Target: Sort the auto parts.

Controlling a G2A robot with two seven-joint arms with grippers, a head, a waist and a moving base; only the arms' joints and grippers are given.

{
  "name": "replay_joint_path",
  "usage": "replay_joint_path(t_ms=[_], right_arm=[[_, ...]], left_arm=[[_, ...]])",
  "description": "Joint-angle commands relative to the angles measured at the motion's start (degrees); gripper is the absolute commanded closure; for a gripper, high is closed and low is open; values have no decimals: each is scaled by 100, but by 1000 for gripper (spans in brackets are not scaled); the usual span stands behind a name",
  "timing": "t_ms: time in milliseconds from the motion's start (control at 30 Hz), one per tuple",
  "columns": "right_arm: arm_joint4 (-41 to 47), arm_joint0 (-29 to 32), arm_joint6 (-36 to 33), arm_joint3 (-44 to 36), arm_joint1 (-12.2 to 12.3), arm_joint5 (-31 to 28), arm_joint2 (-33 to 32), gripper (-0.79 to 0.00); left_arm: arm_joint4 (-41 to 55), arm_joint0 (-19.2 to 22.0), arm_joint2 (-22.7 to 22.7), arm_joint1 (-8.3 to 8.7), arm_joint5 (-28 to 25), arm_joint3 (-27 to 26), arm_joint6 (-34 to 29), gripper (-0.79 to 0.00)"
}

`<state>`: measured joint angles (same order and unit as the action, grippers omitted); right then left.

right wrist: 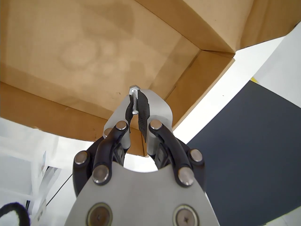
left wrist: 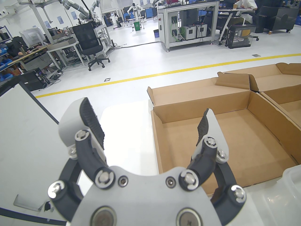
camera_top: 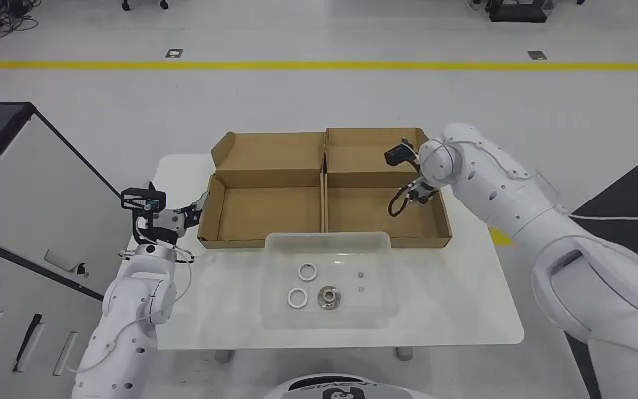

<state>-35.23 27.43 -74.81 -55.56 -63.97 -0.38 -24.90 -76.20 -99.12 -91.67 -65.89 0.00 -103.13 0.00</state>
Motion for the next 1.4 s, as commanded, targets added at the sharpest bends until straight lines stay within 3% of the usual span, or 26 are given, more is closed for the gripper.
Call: replay_joint_path(t_ms=[0,567,633,833,1000,1100,1167,1367], right_arm=[[-5,39,68,132,-61,43,34,0],[70,85,329,1033,-499,-64,113,0],[60,80,334,1104,-535,-81,111,-151],[26,64,348,1266,-624,-129,92,-206],[19,50,376,1400,-674,-200,39,-206],[3,31,390,1442,-687,-253,-5,-339],[-13,11,393,1441,-685,-279,-46,-785],[-112,-58,339,1192,-602,-383,-229,-785]], left_arm=[[0,0,0,0,0,0,0,-785],[0,0,0,0,0,0,0,-785],[0,0,0,0,0,0,0,-785],[0,0,0,0,0,0,0,-785],[0,0,0,0,0,0,0,-785],[0,0,0,0,0,0,0,-785],[0,0,0,0,0,0,0,-785],[0,0,0,0,0,0,0,-785]])
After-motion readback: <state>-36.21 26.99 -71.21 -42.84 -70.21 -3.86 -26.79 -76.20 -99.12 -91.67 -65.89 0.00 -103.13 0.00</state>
